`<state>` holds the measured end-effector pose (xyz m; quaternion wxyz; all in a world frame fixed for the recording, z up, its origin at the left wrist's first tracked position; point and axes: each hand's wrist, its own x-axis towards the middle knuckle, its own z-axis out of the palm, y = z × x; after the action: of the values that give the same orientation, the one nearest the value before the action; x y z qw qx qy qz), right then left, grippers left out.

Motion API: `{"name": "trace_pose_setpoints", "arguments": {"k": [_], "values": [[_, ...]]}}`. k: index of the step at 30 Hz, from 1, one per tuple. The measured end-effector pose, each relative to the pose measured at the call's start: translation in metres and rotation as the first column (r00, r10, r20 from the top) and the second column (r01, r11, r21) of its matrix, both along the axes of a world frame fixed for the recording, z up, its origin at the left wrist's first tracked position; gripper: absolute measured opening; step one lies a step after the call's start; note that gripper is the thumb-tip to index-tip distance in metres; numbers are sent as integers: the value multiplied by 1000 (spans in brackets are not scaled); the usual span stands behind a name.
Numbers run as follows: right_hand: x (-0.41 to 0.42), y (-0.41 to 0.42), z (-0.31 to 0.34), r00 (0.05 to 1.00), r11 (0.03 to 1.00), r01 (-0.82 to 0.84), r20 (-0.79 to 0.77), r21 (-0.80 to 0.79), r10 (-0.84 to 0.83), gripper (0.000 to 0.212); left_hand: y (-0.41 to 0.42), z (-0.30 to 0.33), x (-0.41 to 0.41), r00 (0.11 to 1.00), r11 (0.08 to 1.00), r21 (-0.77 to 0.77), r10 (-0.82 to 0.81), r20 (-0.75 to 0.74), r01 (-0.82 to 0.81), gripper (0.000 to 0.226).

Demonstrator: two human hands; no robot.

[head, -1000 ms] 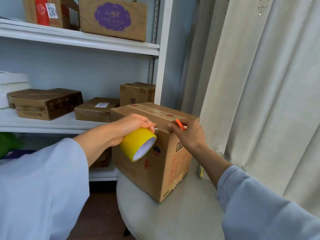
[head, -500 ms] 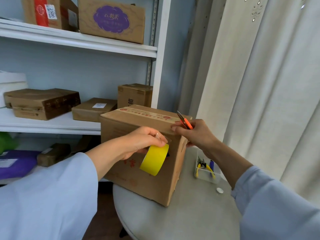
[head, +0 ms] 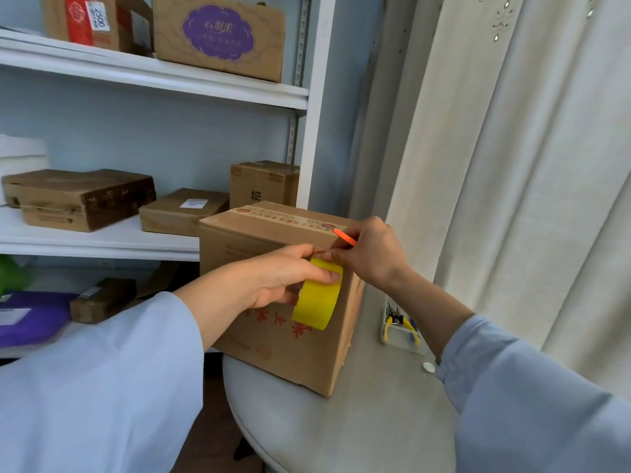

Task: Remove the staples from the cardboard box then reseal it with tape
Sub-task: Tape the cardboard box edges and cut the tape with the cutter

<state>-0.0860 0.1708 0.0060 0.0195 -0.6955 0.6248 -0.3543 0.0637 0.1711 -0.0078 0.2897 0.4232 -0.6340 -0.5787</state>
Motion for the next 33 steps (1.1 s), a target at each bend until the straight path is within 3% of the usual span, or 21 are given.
{"name": "trace_pose_setpoints", "arguments": {"k": [6,9,12,16,23,33], "values": [[1,7,10,993,996,4,-118,-89,-15,20,0,10,-4,992,993,119,-11,-125,26,29],[2,12,13,988,996,-10,-151,-90,-4,18,-1,13,-3,996,990,138,-11,-91,24,26],[4,19,24,995,988,-64,-82,-137,53,12,-1,7,-1,999,989,142,36,-10,-34,28],[10,23,32,982,990,-130,-145,-53,122,18,3,-1,2,999,993,111,42,-2,-42,10],[1,18,36,988,993,-117,102,-31,120,12,0,-1,0,986,990,-13,141,-88,-143,9],[-15,15,23,979,985,-124,174,120,102,8,-1,-11,-11,990,991,-21,128,-53,-130,12]]}}
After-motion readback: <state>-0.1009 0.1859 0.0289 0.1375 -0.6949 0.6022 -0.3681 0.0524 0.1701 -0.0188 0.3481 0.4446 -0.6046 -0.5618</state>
